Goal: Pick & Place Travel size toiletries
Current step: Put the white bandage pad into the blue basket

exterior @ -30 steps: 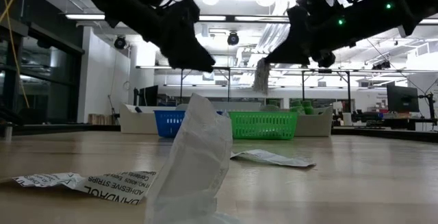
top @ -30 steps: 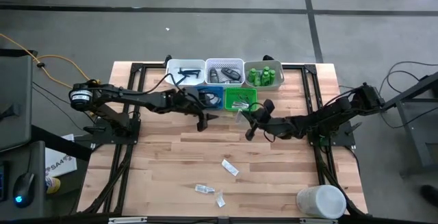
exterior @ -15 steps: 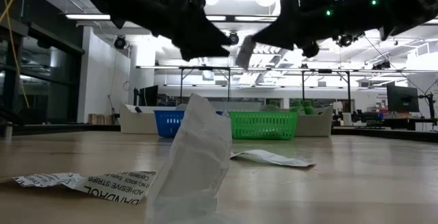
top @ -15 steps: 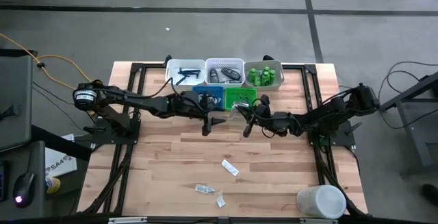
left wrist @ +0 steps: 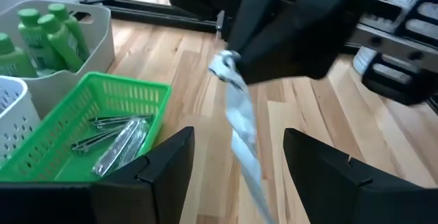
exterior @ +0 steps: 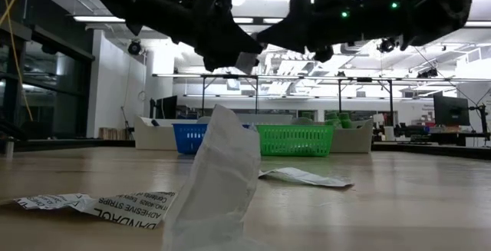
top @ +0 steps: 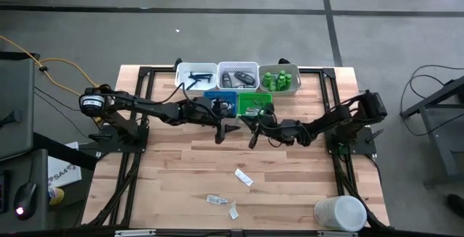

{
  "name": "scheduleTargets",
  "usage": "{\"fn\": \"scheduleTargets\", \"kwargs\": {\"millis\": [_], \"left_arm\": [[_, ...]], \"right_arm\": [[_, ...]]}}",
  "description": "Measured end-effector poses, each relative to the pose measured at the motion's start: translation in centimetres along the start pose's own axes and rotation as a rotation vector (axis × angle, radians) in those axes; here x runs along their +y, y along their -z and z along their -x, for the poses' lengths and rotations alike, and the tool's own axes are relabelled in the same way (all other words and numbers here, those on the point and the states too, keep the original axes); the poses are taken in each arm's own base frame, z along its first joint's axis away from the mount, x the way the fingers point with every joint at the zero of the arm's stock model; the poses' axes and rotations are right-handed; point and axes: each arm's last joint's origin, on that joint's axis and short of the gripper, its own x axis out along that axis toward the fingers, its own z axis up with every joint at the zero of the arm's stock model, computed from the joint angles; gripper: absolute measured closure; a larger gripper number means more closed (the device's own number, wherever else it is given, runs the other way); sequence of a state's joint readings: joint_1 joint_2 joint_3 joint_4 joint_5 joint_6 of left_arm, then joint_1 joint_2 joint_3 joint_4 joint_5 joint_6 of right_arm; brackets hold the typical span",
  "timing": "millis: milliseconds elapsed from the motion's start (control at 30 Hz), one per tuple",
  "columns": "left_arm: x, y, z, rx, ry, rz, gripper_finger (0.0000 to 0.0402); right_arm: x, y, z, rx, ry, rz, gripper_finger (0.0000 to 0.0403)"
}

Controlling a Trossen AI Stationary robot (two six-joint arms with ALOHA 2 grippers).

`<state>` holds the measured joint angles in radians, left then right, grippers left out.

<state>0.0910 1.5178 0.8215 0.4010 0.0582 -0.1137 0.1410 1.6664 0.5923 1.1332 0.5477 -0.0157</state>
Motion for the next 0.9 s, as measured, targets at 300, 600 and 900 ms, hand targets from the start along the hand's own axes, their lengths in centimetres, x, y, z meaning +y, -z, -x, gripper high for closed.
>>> {"fn": "scheduleTargets", "kwargs": {"millis": [300, 600, 900], "left_arm": [[0.04, 0.36, 0.01, 0.038, -0.004, 0.029, 0.0229], [0.06, 0.65, 0.03, 0.068, -0.006, 0.027, 0.0391], [0.23, 0.98, 0.07, 0.099, -0.051, 0.018, 0.0399]], "right_arm": [[0.49, 0.47, -0.85, 0.025, 0.053, 0.037, 0.0399], [0.43, 0.56, -0.85, 0.033, 0.07, 0.029, 0.0399], [0.45, -0.17, -0.68, 0.025, 0.019, -0.032, 0.0347]]}}
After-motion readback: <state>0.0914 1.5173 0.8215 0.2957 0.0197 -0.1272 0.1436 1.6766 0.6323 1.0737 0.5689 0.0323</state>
